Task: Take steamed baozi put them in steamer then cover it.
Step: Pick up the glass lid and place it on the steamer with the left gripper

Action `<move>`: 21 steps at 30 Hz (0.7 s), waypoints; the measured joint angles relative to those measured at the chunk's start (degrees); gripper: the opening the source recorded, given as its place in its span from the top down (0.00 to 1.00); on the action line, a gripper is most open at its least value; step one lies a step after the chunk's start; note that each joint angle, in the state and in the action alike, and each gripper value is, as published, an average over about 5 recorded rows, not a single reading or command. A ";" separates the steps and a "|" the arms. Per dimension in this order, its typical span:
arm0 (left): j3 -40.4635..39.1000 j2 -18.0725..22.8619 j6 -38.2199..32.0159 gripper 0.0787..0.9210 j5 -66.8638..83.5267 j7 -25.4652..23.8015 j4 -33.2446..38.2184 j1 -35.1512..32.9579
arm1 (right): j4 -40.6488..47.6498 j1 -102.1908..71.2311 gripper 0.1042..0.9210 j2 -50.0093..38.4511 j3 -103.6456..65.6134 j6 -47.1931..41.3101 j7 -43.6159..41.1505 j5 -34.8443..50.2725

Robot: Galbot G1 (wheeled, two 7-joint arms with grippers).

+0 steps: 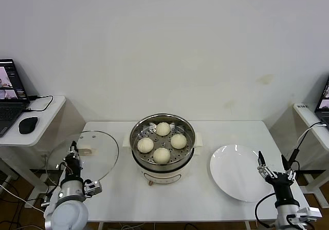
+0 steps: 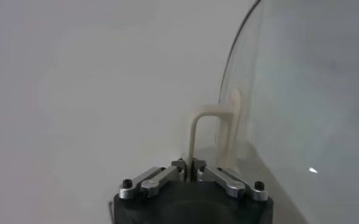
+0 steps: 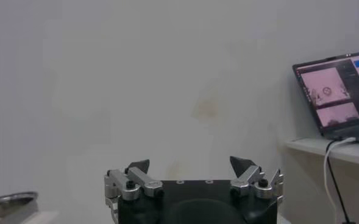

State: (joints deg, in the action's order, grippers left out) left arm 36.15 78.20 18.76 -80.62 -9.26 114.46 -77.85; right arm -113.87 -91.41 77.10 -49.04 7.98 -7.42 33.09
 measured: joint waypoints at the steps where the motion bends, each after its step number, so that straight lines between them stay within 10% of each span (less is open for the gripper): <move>1: 0.04 0.05 0.20 0.92 0.04 -0.46 1.14 -0.30 | -0.10 -0.07 0.12 0.00 0.00 0.01 -0.01 0.00; 21: -11.94 -0.52 7.45 0.92 -4.43 -3.71 14.27 1.03 | -1.06 -0.72 0.12 3.00 -0.93 0.03 0.11 -2.95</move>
State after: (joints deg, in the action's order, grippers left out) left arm 24.21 77.68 26.21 -85.06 -12.97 128.73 -76.82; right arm -114.93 -92.13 80.09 -49.96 8.00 -7.31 30.14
